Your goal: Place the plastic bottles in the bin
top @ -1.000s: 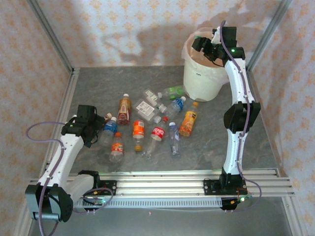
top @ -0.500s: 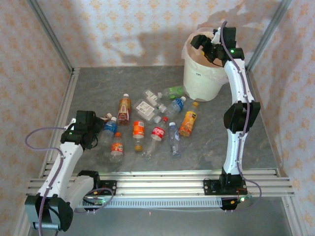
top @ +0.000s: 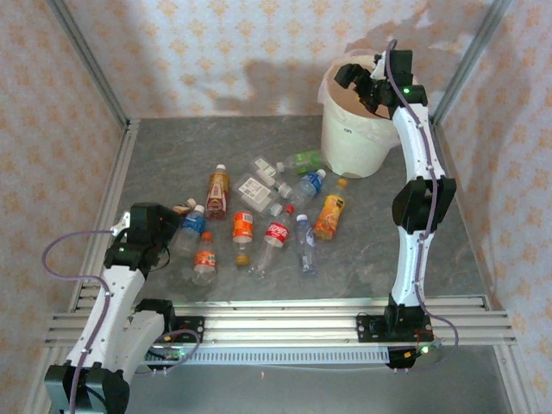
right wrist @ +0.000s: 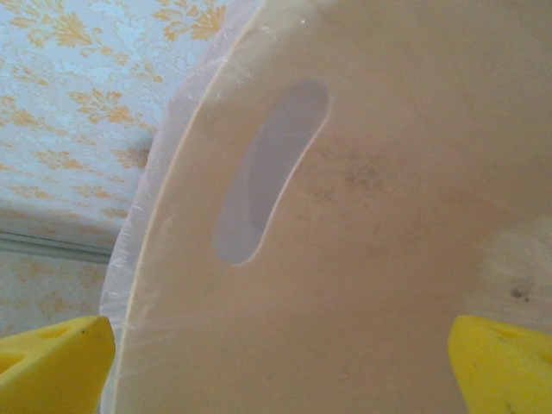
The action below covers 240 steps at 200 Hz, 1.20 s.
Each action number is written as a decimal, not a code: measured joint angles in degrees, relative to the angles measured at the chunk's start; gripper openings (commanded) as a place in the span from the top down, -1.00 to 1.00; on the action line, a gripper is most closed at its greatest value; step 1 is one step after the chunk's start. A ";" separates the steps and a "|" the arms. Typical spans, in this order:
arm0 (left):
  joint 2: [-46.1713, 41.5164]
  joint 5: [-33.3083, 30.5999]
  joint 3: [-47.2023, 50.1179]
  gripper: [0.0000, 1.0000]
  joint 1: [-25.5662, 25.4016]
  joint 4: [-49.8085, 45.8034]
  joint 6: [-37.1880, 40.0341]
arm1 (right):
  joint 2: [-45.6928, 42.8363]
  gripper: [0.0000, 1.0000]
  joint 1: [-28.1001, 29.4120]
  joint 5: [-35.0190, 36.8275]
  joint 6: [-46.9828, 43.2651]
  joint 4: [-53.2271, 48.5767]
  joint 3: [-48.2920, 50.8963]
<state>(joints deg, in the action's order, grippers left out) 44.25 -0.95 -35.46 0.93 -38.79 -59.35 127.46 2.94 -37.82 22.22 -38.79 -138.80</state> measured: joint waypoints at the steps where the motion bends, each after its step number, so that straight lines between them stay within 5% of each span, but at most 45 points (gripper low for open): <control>1: 0.09 0.00 -0.07 -1.00 0.00 -0.09 0.33 | -0.04 -1.00 0.00 0.02 -0.04 -0.02 0.02; 71: 10.62 0.24 -4.70 -1.00 4.37 0.07 5.22 | -18.43 -0.99 0.00 3.43 -4.96 0.83 14.36; 132: 19.93 2.19 -5.55 -1.00 5.25 3.98 -6.93 | -44.15 -0.99 0.87 3.69 -8.44 15.37 42.69; 173: 24.76 1.09 -7.21 -1.00 5.55 8.22 -15.30 | -57.90 -0.99 7.37 1.99 -15.19 19.91 60.33; 240: 37.75 0.48 -10.40 -0.96 7.10 13.33 -23.50 | -65.55 -0.99 13.07 1.20 -19.98 19.93 70.75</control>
<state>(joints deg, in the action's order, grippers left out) 82.00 -0.47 -45.87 8.03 -25.45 -82.85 61.91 16.01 -36.62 2.24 -18.85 -68.05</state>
